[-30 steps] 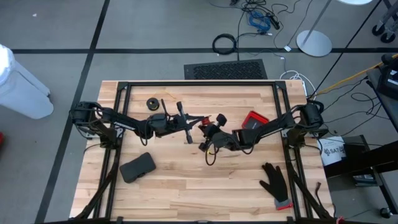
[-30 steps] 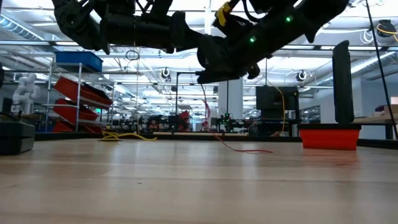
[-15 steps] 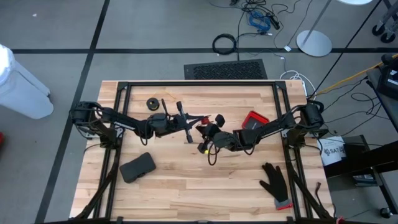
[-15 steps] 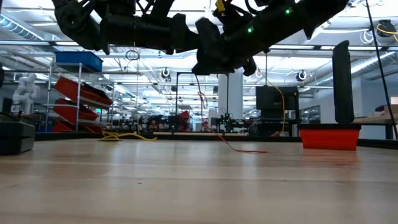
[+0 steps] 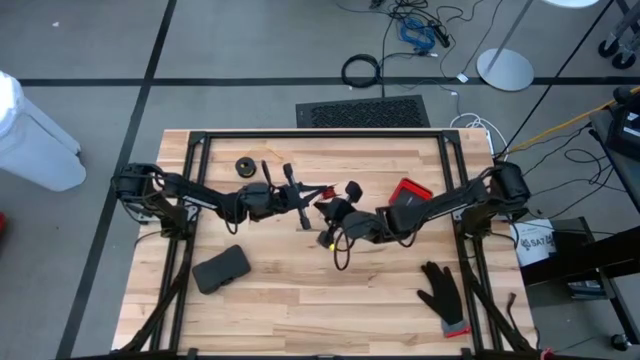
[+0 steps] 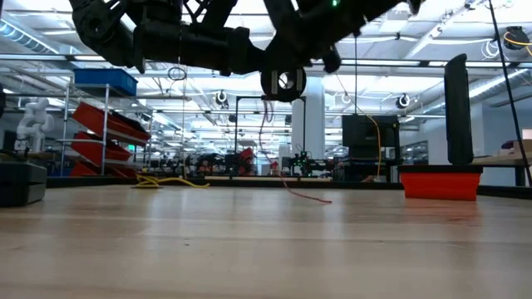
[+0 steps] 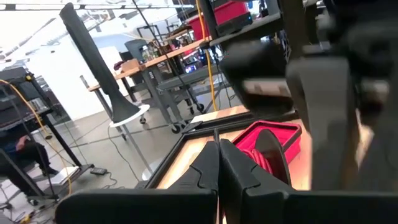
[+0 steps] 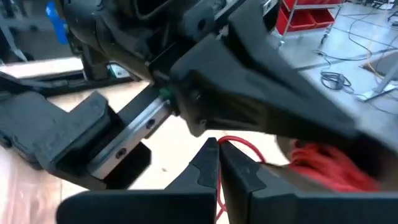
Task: Coil cords
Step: Coil the red wire onto the black spool
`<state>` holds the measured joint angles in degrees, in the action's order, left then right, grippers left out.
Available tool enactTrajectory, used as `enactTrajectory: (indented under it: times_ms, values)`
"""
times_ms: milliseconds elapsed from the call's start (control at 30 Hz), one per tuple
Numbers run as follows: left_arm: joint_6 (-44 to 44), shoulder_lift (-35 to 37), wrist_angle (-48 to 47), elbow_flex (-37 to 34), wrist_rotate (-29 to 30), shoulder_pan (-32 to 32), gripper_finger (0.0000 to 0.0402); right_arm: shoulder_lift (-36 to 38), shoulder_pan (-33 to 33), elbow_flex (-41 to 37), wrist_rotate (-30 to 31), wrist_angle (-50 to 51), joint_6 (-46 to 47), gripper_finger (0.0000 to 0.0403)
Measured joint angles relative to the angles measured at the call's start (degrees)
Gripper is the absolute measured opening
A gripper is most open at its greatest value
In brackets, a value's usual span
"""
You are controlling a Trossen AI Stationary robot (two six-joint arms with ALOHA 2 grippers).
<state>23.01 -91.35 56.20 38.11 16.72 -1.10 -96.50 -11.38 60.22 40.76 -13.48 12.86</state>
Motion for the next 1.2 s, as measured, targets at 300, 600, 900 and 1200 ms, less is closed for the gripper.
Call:
enactTrajectory:
  times_ms: [300, 600, 900, 1200]
  values:
    - [0.3, 0.0, -0.8, 0.0, 0.3, -0.1, 0.0, 8.6, -0.1, 5.4, 1.3, 26.8, 4.4, 0.0]
    - [0.0, 0.0, -0.6, 0.0, 0.2, 0.0, 0.0, 14.7, 2.7, 5.8, -0.3, 44.6, 9.4, 0.0001]
    - [-0.2, 0.0, -0.2, 0.0, -0.5, 0.0, 0.0, 12.3, 6.9, 5.2, 0.2, 52.3, 9.0, 0.0001]
    - [-0.2, 0.0, -0.2, 0.0, -0.5, 0.0, 0.0, 12.3, 5.5, -3.4, -0.4, 44.7, 7.9, 0.0002]
